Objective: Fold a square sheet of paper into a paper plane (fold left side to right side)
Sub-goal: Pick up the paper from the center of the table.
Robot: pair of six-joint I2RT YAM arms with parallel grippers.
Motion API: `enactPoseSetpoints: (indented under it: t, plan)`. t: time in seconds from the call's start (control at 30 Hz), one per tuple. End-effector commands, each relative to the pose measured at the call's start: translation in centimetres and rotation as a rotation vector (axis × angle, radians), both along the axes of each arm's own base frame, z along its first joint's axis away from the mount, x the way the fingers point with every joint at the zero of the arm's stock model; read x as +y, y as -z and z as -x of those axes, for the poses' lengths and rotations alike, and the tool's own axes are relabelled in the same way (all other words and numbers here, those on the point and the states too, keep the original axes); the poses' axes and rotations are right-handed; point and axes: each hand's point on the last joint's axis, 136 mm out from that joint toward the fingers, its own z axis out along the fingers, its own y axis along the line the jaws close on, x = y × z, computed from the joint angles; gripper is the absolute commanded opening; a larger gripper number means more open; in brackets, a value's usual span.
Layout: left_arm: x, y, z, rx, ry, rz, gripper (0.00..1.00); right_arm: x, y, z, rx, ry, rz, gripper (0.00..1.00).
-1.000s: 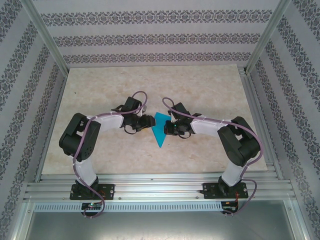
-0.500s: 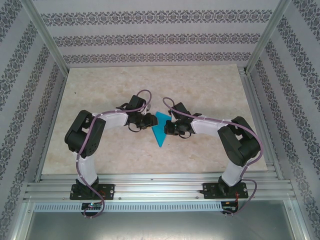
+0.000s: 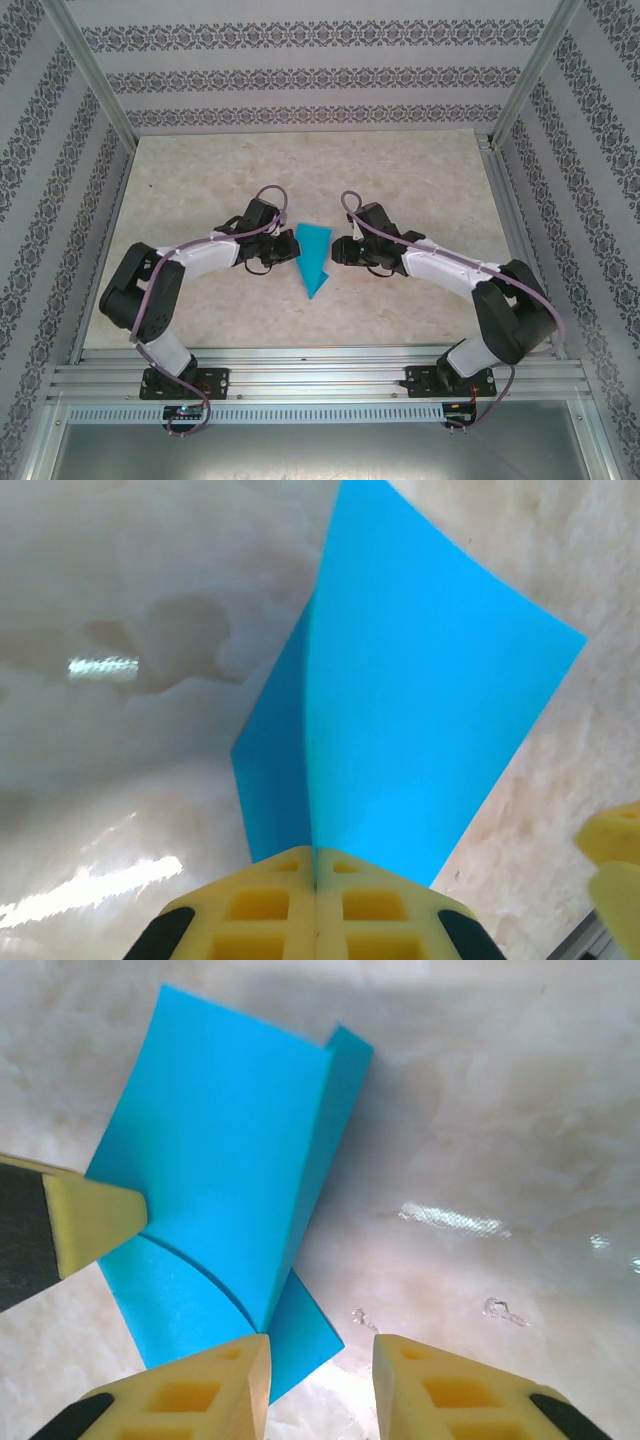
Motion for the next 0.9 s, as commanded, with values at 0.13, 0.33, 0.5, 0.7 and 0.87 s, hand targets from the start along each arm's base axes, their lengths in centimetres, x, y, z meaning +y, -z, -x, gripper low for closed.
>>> enactPoseSetpoints:
  t: [0.13, 0.33, 0.5, 0.7, 0.87]
  plan:
    - [3.0, -2.3, 1.9, -0.029, -0.208, -0.011, 0.02, 1.1, -1.2, 2.7, -0.125, -0.054, 0.063, 0.38]
    - [2.6, -4.4, 2.5, -0.063, -0.224, 0.012, 0.02, 3.0, -1.5, 4.3, -0.158, -0.097, -0.004, 0.43]
    - [2.4, -5.4, 2.5, -0.100, -0.212, -0.027, 0.02, 2.0, -0.3, 3.0, -0.066, -0.022, -0.107, 0.40]
    - [2.1, -3.5, 2.9, -0.070, -0.208, -0.035, 0.03, 2.6, -1.3, 2.1, -0.098, -0.037, -0.184, 0.40]
    - [2.4, -2.5, 3.0, -0.055, -0.221, -0.049, 0.03, 3.7, -1.3, 3.3, -0.173, -0.110, -0.111, 0.40]
